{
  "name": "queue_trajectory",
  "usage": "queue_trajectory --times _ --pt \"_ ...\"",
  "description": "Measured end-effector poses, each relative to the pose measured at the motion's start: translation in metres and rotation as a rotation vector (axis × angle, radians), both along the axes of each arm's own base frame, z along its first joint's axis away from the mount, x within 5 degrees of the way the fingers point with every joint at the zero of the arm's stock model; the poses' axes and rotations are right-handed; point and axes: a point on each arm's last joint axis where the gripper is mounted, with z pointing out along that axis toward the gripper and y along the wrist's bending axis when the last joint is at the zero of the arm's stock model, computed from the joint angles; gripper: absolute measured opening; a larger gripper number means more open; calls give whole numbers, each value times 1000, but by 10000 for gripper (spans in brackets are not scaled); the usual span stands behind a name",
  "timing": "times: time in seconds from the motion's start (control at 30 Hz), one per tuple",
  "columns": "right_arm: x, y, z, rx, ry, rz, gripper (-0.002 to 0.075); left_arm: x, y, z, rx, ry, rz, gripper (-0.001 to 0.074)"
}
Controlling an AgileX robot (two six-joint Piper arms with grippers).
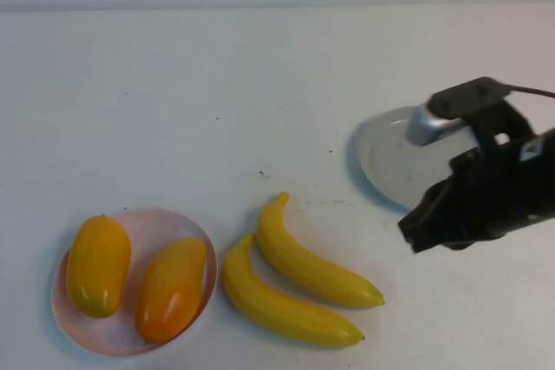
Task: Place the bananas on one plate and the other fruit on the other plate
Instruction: Put another type of fruit in the right plate
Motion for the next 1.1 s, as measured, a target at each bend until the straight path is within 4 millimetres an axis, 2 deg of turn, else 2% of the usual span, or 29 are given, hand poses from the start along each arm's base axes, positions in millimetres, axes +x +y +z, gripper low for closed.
queue_trajectory --times 0.2,0.37,0.43,0.63,0.7,0.8,1.1 --pt "6 56 -10 -107 -27 211 -18 0 0 0 0 0 0 0" --pt "14 82 -20 -131 -9 271 9 0 0 0 0 0 0 0" --pt "19 89 -25 -145 13 285 57 0 0 0 0 0 0 0" --pt "38 109 -42 -176 56 306 298 0 0 0 0 0 0 -2" --pt "44 113 -44 -181 61 310 351 0 0 0 0 0 0 -2" --pt "49 118 -48 -186 71 314 382 0 0 0 0 0 0 -2" --pt "51 131 -73 -263 29 435 393 0 0 0 0 0 0 -2"
